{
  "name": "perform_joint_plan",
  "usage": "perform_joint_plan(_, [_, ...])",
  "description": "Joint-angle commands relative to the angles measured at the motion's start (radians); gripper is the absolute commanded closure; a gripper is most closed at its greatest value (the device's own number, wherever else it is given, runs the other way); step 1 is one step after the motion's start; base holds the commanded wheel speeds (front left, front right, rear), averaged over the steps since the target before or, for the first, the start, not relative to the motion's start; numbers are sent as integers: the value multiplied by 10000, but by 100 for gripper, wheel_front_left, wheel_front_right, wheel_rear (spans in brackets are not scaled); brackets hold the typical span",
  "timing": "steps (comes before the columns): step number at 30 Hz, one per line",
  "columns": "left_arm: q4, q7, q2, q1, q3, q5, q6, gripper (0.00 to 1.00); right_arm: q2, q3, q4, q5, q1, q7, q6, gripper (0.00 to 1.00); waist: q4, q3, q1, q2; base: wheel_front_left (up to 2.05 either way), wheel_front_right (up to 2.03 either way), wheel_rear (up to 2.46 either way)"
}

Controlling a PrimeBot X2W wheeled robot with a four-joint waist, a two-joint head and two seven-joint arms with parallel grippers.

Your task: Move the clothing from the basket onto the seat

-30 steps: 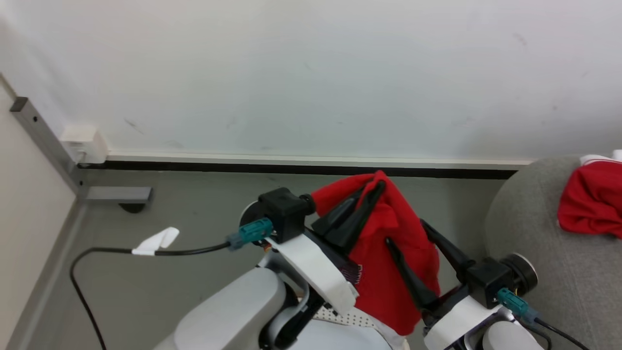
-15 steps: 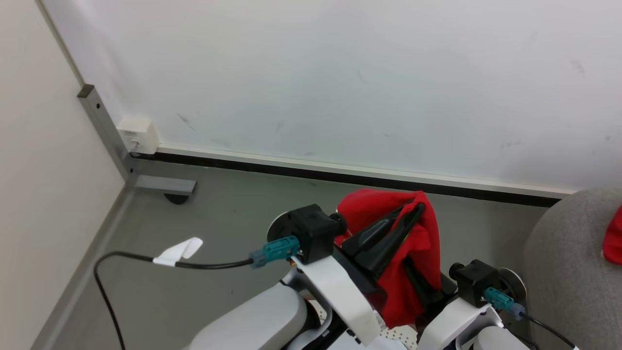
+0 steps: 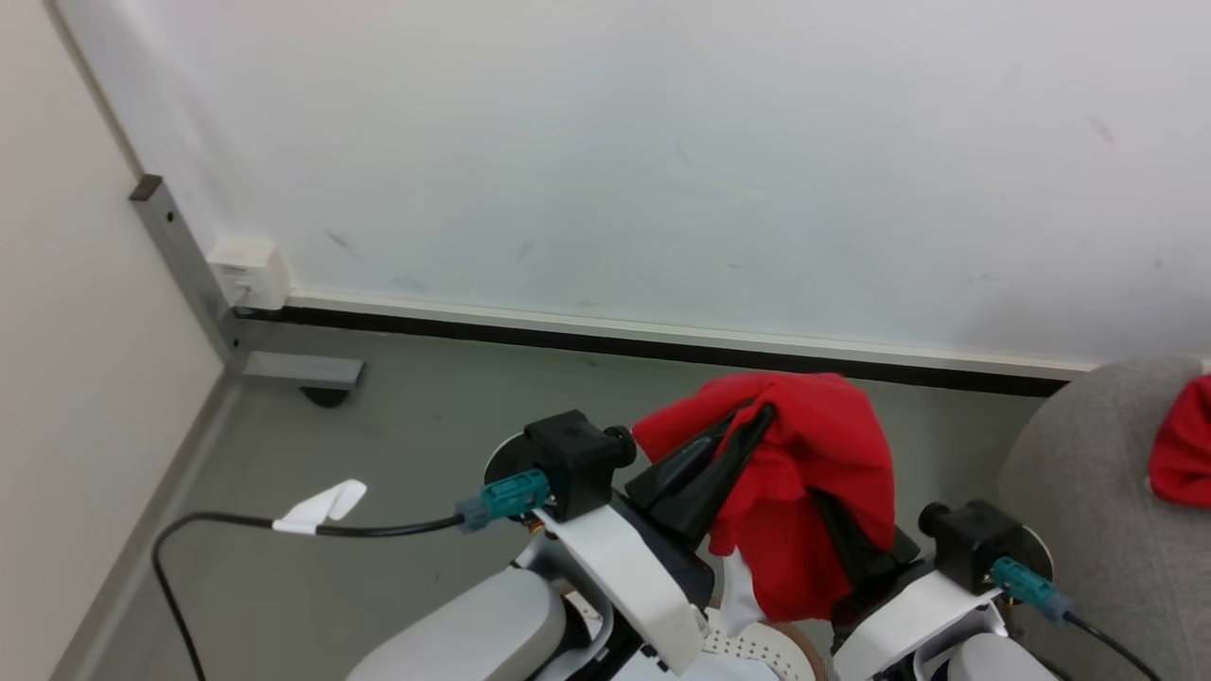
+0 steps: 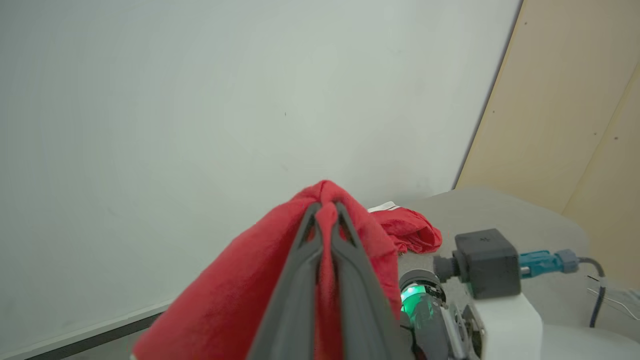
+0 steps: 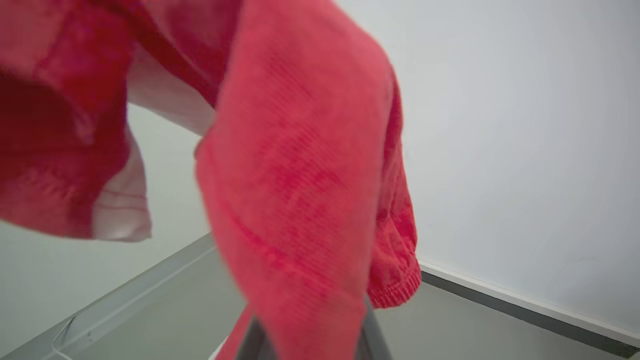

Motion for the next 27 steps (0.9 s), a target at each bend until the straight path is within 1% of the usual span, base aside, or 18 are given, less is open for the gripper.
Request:
perform_joint_plan(1, [59, -71, 118, 151, 13, 24, 69, 100, -124, -177, -182, 106, 183, 5, -24, 100, -249, 22, -1, 0, 0, 0, 0])
perform_joint_plan(2, [71, -103, 139, 175, 0, 105, 122, 100, -145, -282, -299, 120, 191, 6, -26, 100, -376, 32, -1, 0, 0, 0, 0])
perform_joint_plan(3, [74, -120, 161, 221, -10, 140, 148, 98, -168, -357, -401, 101, 173, 5, -24, 100, -522, 46, -1, 0, 0, 0, 0])
perform_joint_plan(4, [73, -112, 137, 280, -32, 129, 175, 70, -196, -485, -479, 81, 163, 6, -26, 100, -669, 63, -1, 0, 0, 0, 0])
perform_joint_plan(5, [88, -134, 157, 322, -28, 117, 197, 53, -185, -562, -583, 61, 152, 5, -24, 100, -856, 83, -1, 0, 0, 0, 0])
perform_joint_plan(6, [98, -137, 176, 349, -45, 118, 207, 0, -184, -685, -686, 58, 142, 5, -26, 100, -1038, 110, -1, 0, 0, 0, 0])
perform_joint_plan(10, [81, -237, 280, 395, -164, 342, 210, 0, -282, -1136, -890, 41, 112, 6, -24, 100, -1869, 266, -1, 0, 0, 0, 0])
perform_joint_plan(13, [-1, -431, 348, 501, -339, 477, 19, 0, -395, -1622, -1010, -20, 55, 3, -26, 100, -2532, 407, -1, 0, 0, 0, 0])
perform_joint_plan(16, [42, -538, 442, 615, -376, 572, -28, 0, -515, -2125, -1165, -96, 46, 5, -24, 100, -3219, 596, -1, 0, 0, 0, 0])
perform_joint_plan(20, [121, -662, 406, 597, -444, 740, -177, 0, -628, -2734, -1370, -204, 234, 6, -25, 100, -4008, 817, -1, 0, 0, 0, 0])
perform_joint_plan(27, [555, -807, 417, 496, -442, 1148, -428, 0, -529, -3069, -1537, -409, 598, 5, -25, 100, -5293, 1140, -1, 0, 0, 0, 0])
